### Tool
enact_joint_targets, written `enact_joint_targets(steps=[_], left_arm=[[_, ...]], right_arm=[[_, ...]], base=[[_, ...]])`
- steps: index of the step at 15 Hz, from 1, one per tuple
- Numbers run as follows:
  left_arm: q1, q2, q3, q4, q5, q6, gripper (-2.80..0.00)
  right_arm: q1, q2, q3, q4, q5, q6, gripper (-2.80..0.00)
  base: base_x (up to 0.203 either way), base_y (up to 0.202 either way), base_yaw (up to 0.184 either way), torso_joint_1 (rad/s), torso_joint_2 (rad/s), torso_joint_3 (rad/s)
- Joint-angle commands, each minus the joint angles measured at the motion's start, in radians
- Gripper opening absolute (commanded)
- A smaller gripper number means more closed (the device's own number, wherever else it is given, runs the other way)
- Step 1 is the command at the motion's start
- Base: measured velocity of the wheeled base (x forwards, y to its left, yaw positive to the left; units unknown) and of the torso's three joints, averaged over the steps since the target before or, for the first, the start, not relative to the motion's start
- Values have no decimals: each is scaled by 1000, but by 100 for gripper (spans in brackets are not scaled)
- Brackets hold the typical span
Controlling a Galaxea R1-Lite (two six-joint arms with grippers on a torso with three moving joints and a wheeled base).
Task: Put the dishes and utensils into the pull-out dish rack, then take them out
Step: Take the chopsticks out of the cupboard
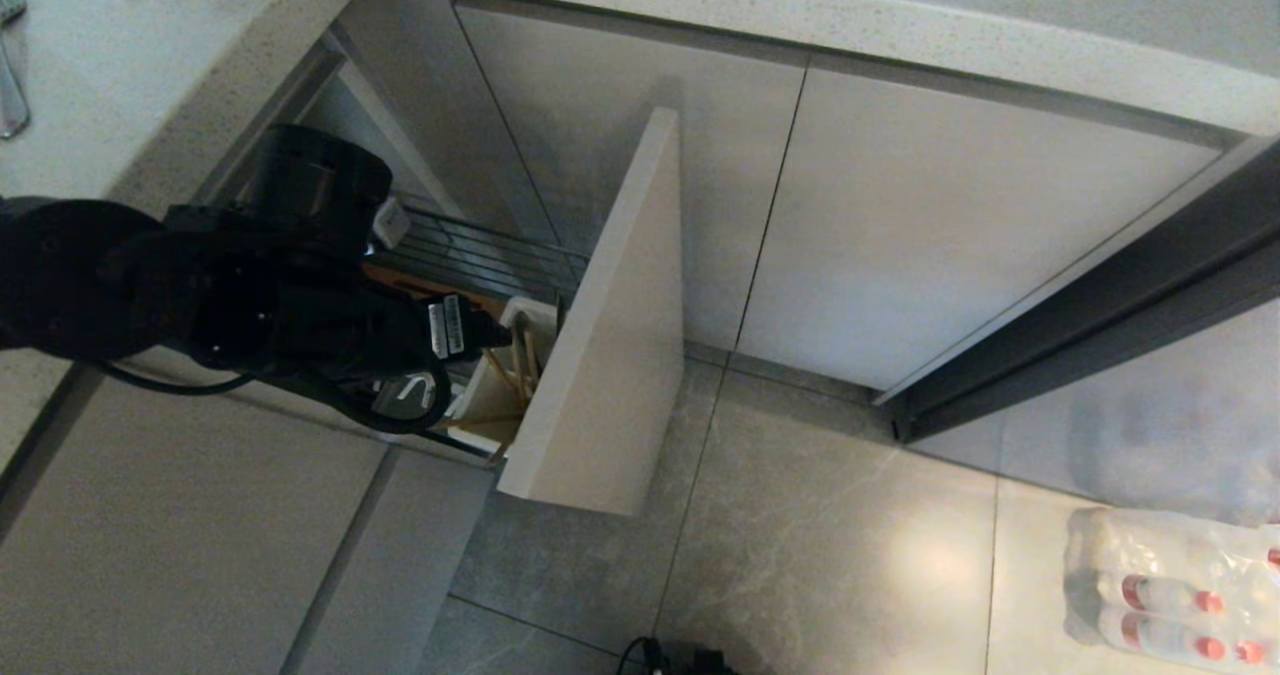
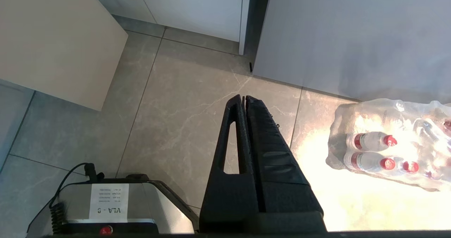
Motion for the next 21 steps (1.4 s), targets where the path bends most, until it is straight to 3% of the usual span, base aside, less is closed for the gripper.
enact_joint_targets(steps=[1, 9, 21], left_arm=[[0, 4, 17, -29, 9, -2, 0], [-2, 23, 95, -212, 22, -1, 0], [-1, 37, 110, -273, 23, -4, 0]], right_arm=[[0, 1, 0, 0, 0, 0, -280], [0, 2, 0, 0, 0, 0, -280], [0, 1, 0, 0, 0, 0, -280]], base=[[0, 0, 0, 0, 0, 0], [0, 0, 0, 0, 0, 0], [0, 0, 0, 0, 0, 0]])
